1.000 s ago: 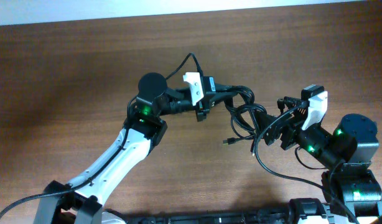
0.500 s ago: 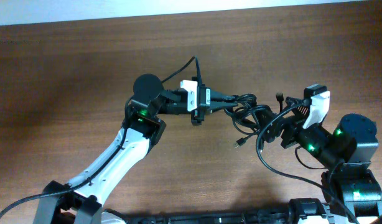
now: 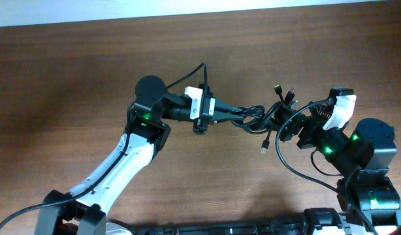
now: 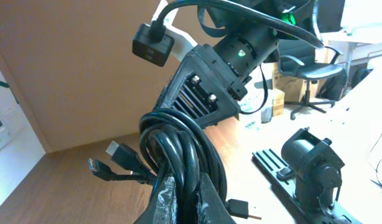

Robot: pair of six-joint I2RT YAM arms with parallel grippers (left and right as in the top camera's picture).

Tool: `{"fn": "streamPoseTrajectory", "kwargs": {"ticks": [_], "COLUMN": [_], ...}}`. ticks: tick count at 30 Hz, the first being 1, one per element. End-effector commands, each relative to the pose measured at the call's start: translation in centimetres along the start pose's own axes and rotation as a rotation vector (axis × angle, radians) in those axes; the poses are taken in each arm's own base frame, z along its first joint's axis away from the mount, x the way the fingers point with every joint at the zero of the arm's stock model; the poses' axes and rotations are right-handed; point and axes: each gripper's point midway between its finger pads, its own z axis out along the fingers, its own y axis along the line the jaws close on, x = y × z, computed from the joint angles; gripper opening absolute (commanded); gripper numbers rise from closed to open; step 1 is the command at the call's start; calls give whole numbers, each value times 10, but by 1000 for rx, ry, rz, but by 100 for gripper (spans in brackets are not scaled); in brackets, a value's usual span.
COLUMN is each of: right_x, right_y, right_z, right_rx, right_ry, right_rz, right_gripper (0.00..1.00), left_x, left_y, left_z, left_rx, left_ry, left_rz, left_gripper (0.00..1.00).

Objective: Untangle cables

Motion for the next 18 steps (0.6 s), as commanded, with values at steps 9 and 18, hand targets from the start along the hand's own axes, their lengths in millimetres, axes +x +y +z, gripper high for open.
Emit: {"fn": "streamPoseTrajectory", "kwargs": {"ticks": [9, 18], "right_x": [-18, -25], "right_y": [-10, 0], "right_z": [-6, -17], "right_rx": [75, 44], "right_ry": [-72, -113], "right_rz": [49, 29], "right_gripper": [99, 99], "left_x": [4, 10], "left_y": [0, 7], "left_z": [-15, -25], "left_rx": [-2, -34], "left_ry": [26, 40], "left_rz": [-93, -136], "left_gripper": [0, 0]}}
